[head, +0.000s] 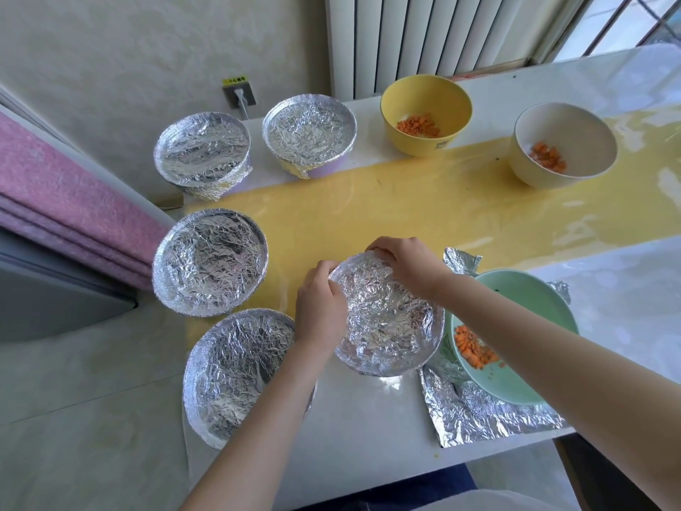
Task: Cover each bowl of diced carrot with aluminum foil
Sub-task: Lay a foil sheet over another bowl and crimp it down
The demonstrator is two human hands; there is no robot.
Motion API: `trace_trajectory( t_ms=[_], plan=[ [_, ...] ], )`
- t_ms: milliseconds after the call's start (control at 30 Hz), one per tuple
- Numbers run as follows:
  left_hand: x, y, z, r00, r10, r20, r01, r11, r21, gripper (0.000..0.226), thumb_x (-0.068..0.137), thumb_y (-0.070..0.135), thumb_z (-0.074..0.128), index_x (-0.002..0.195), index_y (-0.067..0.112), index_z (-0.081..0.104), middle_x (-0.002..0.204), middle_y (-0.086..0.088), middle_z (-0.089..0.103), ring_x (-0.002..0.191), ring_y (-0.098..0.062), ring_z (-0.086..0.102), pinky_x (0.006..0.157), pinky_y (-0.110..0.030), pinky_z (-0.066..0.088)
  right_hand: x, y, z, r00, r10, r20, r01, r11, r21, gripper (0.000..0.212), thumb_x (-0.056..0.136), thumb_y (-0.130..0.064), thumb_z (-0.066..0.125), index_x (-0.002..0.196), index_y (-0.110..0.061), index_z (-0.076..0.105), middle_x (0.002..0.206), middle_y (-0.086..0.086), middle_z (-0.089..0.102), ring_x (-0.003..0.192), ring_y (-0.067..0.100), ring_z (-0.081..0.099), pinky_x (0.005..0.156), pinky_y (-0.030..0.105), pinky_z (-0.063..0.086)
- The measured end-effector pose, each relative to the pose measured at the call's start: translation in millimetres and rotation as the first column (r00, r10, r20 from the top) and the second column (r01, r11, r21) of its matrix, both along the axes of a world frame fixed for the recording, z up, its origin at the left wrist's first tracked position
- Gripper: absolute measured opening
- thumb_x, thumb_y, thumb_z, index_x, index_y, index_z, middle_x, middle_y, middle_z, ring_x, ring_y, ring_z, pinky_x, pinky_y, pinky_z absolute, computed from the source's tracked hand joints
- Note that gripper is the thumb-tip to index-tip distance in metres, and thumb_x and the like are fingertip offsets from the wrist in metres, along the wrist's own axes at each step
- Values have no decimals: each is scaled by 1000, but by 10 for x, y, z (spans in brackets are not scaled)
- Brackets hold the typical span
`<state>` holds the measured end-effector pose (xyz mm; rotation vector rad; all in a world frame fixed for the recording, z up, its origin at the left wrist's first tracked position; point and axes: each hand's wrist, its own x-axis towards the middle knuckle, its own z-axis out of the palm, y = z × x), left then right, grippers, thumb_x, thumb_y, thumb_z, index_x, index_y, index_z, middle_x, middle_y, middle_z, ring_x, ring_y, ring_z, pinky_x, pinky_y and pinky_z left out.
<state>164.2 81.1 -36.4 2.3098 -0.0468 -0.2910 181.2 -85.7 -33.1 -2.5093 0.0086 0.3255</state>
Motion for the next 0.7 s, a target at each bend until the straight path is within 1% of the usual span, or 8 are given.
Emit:
trace_trajectory(
  t_ms=[33,100,133,200,267,367,533,700],
  plan=[
    [33,1,-3,1000,-22,5,22,1000,-4,32,97,9,35,124,14,52,117,-8,59,96,-28,58,75,-30,46,-10,-7,7,1000,6,3,-6,1000,5,28,100,-17,40,118,-9,61,94,12,69,71,25,60,63,28,43],
    [93,-14,-20,997,-70,19,70,997,-16,29,99,13,37,123,11,55,101,-9,64,76,-21,58,63,-13,40,-22,-16,7,1000,23,19,-23,1000,3,27,100,-15,42,117,-8,61,92,12,69,73,26,62,66,30,46],
    [113,-29,-26,996,-86,28,86,996,-22,28,100,13,38,121,10,57,89,-9,64,62,-13,52,54,-9,35,-26,-24,-5,999,31,23,-31,999,-8,25,99,-12,43,116,-8,61,90,12,69,74,26,62,66,30,46],
    [124,-51,-24,994,-92,57,93,995,-18,27,99,10,39,118,8,59,76,-5,60,54,-7,44,48,-12,33,-41,-33,-33,998,51,39,-49,997,-52,24,95,-1,47,113,-7,61,83,7,65,71,23,60,62,26,42],
    [106,-65,-17,992,-83,91,82,997,7,27,99,7,40,117,7,60,81,-10,64,63,-16,53,52,-12,35,-57,-15,-31,996,78,45,-72,991,-117,28,89,8,45,108,-5,60,78,4,60,66,21,55,57,26,38],
    [65,-85,-15,991,-60,116,58,998,24,28,98,5,41,118,7,60,94,-16,68,84,-28,63,60,-15,39,-64,13,19,996,84,29,-77,980,-184,33,85,12,40,107,-6,57,80,7,60,67,25,56,57,35,43],
    [44,-66,-26,986,-89,139,86,996,28,33,94,-3,45,121,8,60,107,-14,68,103,-22,64,80,-24,49,-90,24,28,987,161,0,-159,974,-164,41,91,8,37,122,-13,51,99,2,62,71,16,56,59,26,45],
    [30,-39,-29,982,-139,127,138,990,12,38,93,-7,43,126,6,56,116,-16,65,111,-20,60,92,-26,48,-90,29,-20,987,160,5,-158,976,-147,38,91,10,37,119,-9,56,96,5,66,68,15,55,54,13,38]
  ],
)
